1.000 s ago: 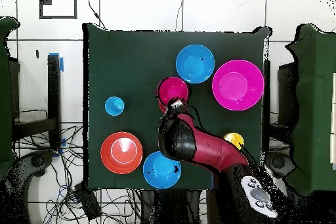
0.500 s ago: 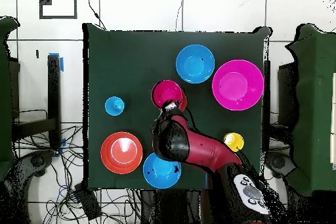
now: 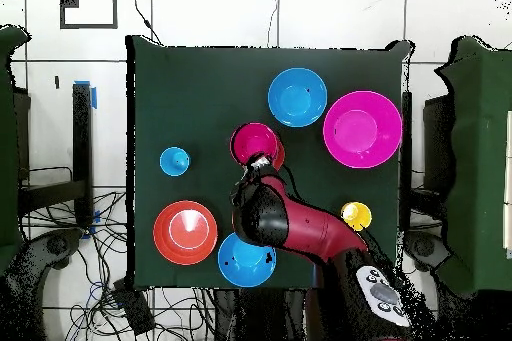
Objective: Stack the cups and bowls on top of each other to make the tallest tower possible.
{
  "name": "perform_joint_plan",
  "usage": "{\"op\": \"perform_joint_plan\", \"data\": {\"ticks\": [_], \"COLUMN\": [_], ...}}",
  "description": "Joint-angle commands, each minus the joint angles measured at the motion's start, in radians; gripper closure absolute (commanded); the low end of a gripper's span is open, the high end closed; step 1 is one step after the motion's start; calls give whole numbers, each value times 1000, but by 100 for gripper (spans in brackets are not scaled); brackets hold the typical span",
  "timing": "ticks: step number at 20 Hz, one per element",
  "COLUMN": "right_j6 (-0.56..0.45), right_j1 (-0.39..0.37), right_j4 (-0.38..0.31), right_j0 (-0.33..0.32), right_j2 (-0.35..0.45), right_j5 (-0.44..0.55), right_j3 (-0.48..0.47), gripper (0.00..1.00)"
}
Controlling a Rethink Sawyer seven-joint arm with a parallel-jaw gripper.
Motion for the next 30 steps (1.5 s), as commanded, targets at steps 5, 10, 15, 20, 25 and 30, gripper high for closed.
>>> {"op": "perform_joint_plan", "data": {"ticks": [5,10,15,20,25,30], "right_j6": [181,181,164,158,126,128], "right_j1": [46,61,61,59,45,46], "right_j4": [45,34,10,-3,-40,-36], "right_j0": [13,9,-17,-28,-79,-77], "right_j2": [63,57,57,53,63,59], "right_j5": [-20,-45,-47,-54,-40,-47], "right_j3": [31,34,40,48,66,68], "gripper": [100,100,100,100,100,100]}}
